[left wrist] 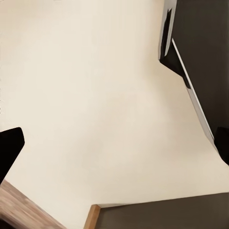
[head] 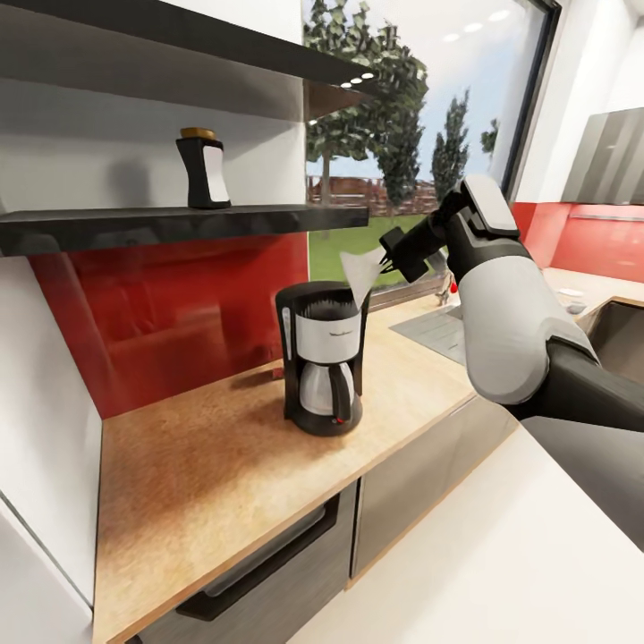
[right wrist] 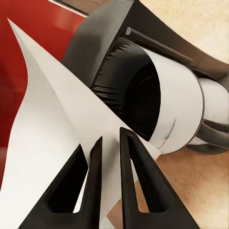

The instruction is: Set up a coffee station on the kitchen countertop: keep the coffee maker on the countertop, move the bottle of coffee from the kitchen shelf to the counter next to the coffee maker, place a paper coffee filter on top of the coffee maker, put the saucer next to the coffee maker with the coffee cup on the saucer, and place the electric kettle next to the coffee maker.

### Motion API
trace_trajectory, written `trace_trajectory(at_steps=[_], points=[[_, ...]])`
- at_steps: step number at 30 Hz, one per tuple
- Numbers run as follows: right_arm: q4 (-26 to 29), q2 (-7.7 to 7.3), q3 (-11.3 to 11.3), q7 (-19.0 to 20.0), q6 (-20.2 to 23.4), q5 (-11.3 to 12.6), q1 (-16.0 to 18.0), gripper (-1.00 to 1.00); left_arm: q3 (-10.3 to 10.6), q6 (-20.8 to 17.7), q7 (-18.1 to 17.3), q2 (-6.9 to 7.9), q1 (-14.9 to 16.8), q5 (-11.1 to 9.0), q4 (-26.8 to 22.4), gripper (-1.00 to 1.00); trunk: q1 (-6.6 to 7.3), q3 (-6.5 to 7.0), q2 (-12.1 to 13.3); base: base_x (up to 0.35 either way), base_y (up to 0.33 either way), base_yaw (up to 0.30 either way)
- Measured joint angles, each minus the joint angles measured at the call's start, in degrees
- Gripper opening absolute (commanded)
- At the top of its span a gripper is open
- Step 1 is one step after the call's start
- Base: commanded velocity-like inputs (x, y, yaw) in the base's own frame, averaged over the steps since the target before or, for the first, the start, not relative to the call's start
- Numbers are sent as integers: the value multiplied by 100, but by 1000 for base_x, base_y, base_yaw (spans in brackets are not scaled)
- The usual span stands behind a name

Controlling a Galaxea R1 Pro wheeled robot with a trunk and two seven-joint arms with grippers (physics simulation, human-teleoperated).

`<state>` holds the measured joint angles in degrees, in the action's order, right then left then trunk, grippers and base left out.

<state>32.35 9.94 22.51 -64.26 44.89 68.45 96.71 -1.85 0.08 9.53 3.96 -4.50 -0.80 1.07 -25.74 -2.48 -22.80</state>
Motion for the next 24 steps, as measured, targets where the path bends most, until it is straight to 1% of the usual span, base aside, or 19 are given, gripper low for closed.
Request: trace_trajectory(at_steps=[7, 12, 16, 24], points=[[1, 0, 0, 2, 0, -4, -5, -100, 1, 0, -2, 0, 0, 2, 0, 100, 0, 0, 0, 18, 12, 0], [-2, 0, 0, 2, 0, -3, -11, -100, -4, 0, 0, 0, 0, 0, -3, 100, 0, 0, 0, 99, 71, 0], [-1, 0, 0, 2, 1, -6, -152, -100, -2, 0, 1, 0, 0, 1, -8, 100, -1, 0, 0, 18, 11, 0], [0, 0, 0, 2, 0, -5, -193, -100, -1, 0, -3, 0, 0, 0, -7, 100, 0, 0, -1, 40, 1, 0]])
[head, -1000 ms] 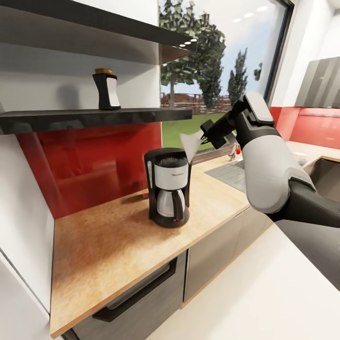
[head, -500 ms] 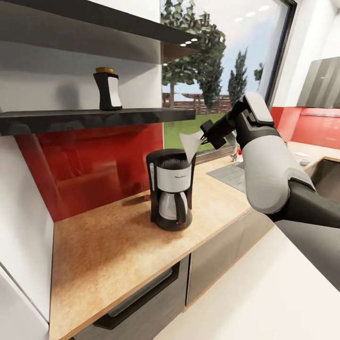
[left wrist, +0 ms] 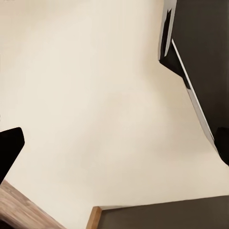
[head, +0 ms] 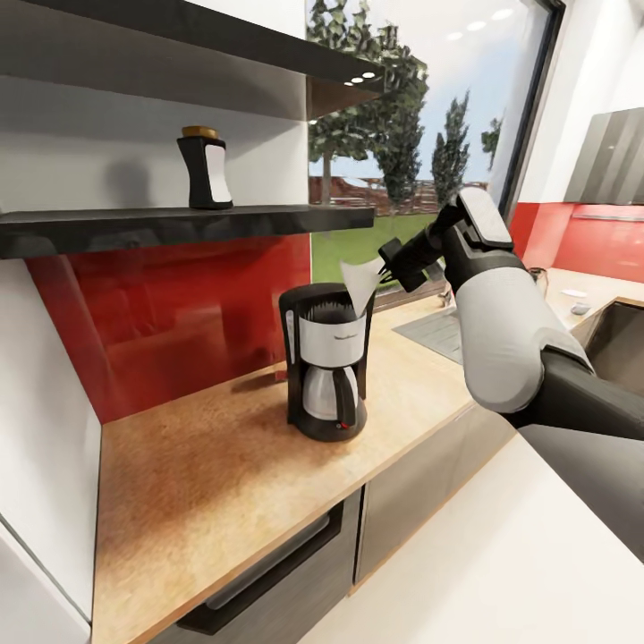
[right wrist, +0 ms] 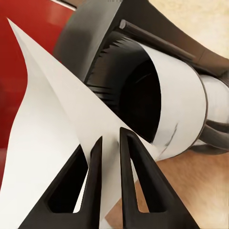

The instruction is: Set up a coffee station on the kitchen countertop: keep the coffee maker on the countertop, move the bottle of coffee from the kitchen shelf to the counter next to the coffee maker, place a paper coffee filter on top of the coffee maker, put the saucer next to the coffee maker with the coffee cup on the saucer, and place the electric kettle next to the coffee maker.

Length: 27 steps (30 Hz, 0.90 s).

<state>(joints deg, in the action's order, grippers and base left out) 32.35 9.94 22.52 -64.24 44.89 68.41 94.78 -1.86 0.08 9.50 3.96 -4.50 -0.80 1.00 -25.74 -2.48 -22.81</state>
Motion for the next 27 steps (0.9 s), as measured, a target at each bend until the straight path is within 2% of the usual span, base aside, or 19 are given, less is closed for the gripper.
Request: trace_trajectory(at_steps=[2, 7, 10, 14, 17, 27], points=[[0, 0, 0, 8, 0, 0, -1, -100, 0, 0, -1, 0, 0, 0, 1, 100, 1, 0, 0, 154, 0, 0], [-6, 0, -1, 421, 9, -15, -1, -100, 0, 0, 1, 0, 0, 0, -1, 100, -1, 0, 1, 44, 0, 0], [-11, 0, -33, 489, 12, -20, -2, -100, 0, 0, 1, 0, 0, 0, 0, 100, -1, 0, 1, 6, 0, 0], [-16, 0, -416, 517, 11, -16, -9, -100, 0, 0, -1, 0, 0, 0, 1, 100, -1, 0, 0, 0, 0, 0], [-36, 0, -530, 521, 11, -10, -9, -100, 0, 0, -1, 4, 0, 0, 0, 100, -1, 0, 1, 0, 0, 0], [-165, 0, -553, 522, 10, -22, -18, -100, 0, 0, -1, 1, 0, 0, 1, 100, -1, 0, 1, 5, 0, 0]])
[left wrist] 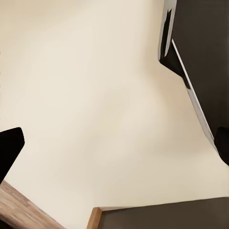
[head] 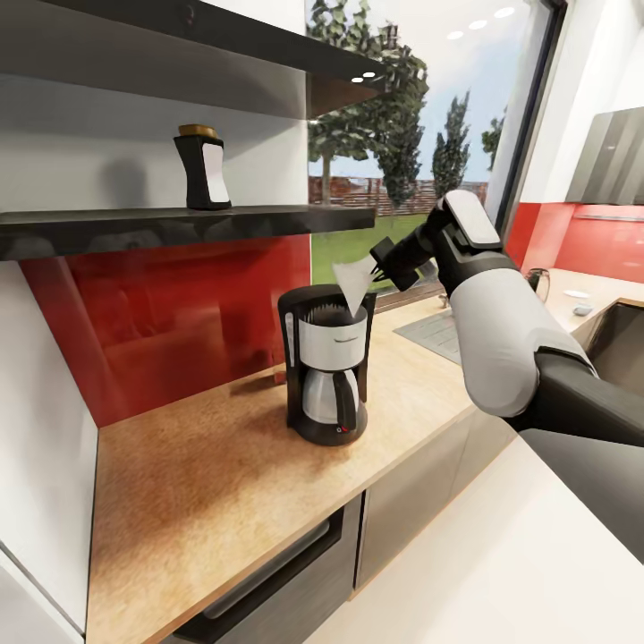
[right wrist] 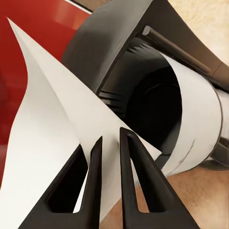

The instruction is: Set up a coffee station on the kitchen countertop: keep the coffee maker on the countertop, move the bottle of coffee from the kitchen shelf to the counter next to the coffee maker, place a paper coffee filter on top of the coffee maker, put the saucer next to the coffee maker with the coffee cup on the saucer, and place the electric kettle next to the coffee maker.

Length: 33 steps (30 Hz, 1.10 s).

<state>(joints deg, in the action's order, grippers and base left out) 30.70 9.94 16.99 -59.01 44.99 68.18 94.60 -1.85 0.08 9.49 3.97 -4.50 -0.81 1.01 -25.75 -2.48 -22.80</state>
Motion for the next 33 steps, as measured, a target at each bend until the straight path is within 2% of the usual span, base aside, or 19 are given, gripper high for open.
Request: trace_trajectory(at_steps=[10, 13, 19, 33], points=[[-2, 0, 0, 0, 2, -1, -47, -100, 0, 0, 0, 3, 0, 0, 4, 100, 0, 0, 0, 105, 2, 0], [-10, -1, -76, -76, -40, -128, -145, -100, 32, -5, 1, 30, -14, 21, -6, 100, 0, 0, 1, 0, 156, 0], [28, 0, -63, -9, 19, -37, -110, -100, 32, -7, -1, 26, -17, 29, -3, 100, 0, 0, 0, 0, 46, 0], [26, 0, -61, 3, 34, -31, -106, -100, 32, -8, 8, 25, -18, 32, -2, 100, 0, 0, 0, -39, 62, 0]])
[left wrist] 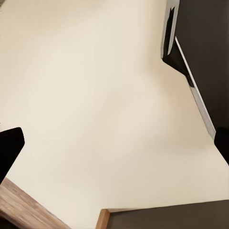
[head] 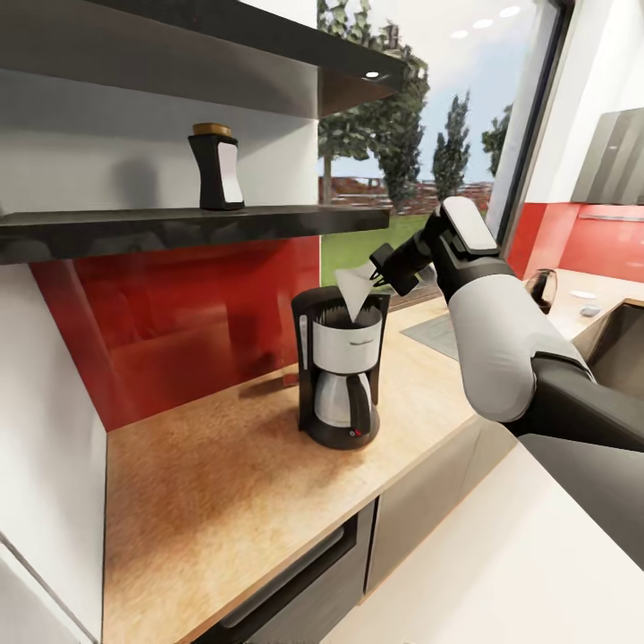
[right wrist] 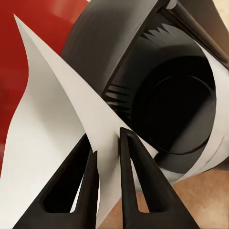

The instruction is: Set up a coffee station on the kitchen countertop: keep the coffee maker on the countertop, move the bottle of coffee from the kitchen shelf to the counter next to the coffee maker, place a paper coffee filter on top of the coffee maker, put the saucer next to the coffee maker with the coffee cup on the saucer, and place the electric kettle next to the coffee maker.

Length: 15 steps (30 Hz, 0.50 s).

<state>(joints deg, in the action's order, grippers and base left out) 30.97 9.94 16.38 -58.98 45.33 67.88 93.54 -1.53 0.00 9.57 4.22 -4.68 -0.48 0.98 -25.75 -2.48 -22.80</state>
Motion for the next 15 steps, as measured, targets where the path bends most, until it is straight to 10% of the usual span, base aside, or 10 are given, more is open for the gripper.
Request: trace_trajectory(at_steps=[15], points=[[-1, -1, 0, -1, 3, 5, -1, -100, 0, 1, 14, 5, 0, -6, 7, 100, 0, 0, 0, -19, 52, -57]])
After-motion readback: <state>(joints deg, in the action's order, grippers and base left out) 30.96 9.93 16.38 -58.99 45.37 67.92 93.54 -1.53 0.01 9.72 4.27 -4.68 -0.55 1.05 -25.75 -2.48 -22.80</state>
